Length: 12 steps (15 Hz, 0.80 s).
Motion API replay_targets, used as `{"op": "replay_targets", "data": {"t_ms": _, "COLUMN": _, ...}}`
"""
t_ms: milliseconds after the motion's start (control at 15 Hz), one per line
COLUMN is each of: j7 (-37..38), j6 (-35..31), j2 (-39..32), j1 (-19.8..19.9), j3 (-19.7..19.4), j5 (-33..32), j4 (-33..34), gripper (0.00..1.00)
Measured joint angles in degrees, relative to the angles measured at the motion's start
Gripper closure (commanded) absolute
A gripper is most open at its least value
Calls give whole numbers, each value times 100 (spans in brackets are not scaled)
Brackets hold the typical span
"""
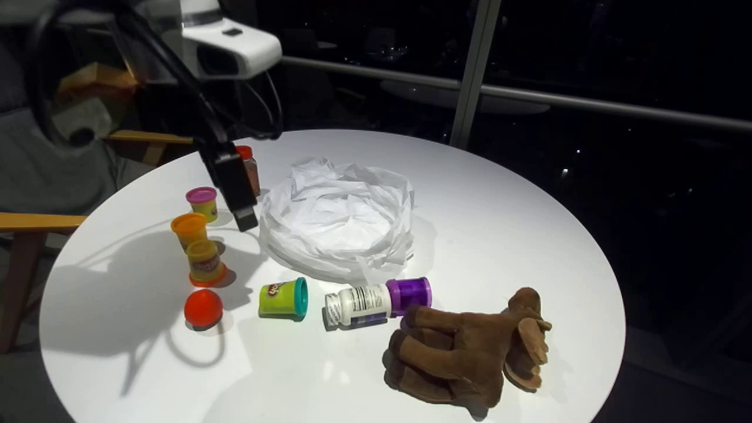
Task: Remove the things from the plastic bag and put them on the table
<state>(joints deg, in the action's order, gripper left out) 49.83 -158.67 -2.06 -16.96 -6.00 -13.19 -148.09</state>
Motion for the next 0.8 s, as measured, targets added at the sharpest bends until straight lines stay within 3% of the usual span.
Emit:
{"op": "replay_targets", "data": {"t_ms": 400, "j7": -799, "j6": 2140, "j2": 1733, "j1": 386, "j3": 804, "j5": 1163, "j4": 464, "gripper": 0}}
{"op": "replay_targets", "data": {"t_ms": 800, "j7": -1027, "j6": 3224, "j2": 2250, "j1": 438, "j3": 1399, "j5": 1779, "j4": 1439, "gripper": 0}}
